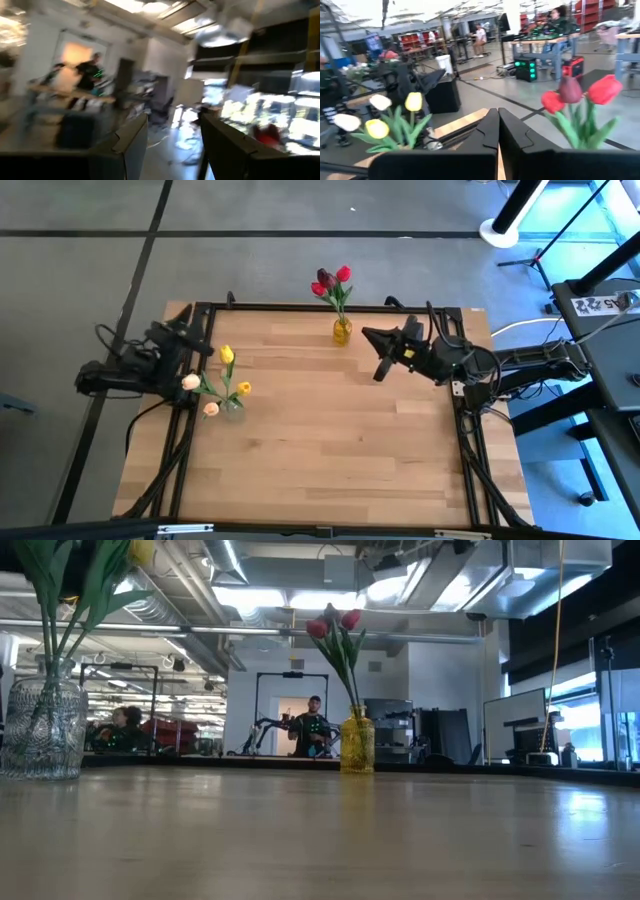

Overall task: Sort flowers into vase by color
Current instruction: Return to Home Position

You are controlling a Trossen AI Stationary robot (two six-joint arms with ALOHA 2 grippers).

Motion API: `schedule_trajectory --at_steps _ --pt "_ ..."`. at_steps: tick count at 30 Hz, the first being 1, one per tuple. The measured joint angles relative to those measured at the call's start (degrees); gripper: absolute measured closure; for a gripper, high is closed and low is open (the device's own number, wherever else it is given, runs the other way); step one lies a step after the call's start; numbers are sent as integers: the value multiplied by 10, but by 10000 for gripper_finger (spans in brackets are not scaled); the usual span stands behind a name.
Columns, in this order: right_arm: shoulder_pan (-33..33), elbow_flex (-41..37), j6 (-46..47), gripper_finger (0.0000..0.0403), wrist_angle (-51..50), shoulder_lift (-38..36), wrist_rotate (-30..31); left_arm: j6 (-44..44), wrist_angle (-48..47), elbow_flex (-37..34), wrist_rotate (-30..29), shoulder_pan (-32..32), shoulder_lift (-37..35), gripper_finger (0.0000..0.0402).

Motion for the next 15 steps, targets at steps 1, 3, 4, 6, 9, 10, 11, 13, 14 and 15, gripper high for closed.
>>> schedule_trajectory --at_steps 1,3,4,6,9,10,11,13,14,15 --pt "0 0 -1 401 -4 0 3 -11 5 -16 -13 12 0 223" --pt "0 0 -2 401 -10 0 2 -25 30 -42 -48 35 0 223" --pt "0 0 -1 401 -12 0 0 -25 49 -51 -65 45 0 223" --pt "0 0 3 401 -11 0 -8 -8 92 -61 -87 61 0 223" --pt "0 0 3 401 -12 0 -30 38 118 -70 -93 76 0 223" --pt "0 0 3 401 -12 0 -33 38 118 -75 -93 77 0 223" --pt "0 0 4 401 -12 0 -33 32 117 -81 -92 77 0 223" --pt "0 0 0 401 -12 0 -33 -3 83 -83 -91 77 0 223" --pt "0 0 -5 401 -12 0 -33 -21 54 -83 -89 77 0 223" --pt "0 0 -10 401 -12 0 -33 -41 19 -83 -89 77 0 223"
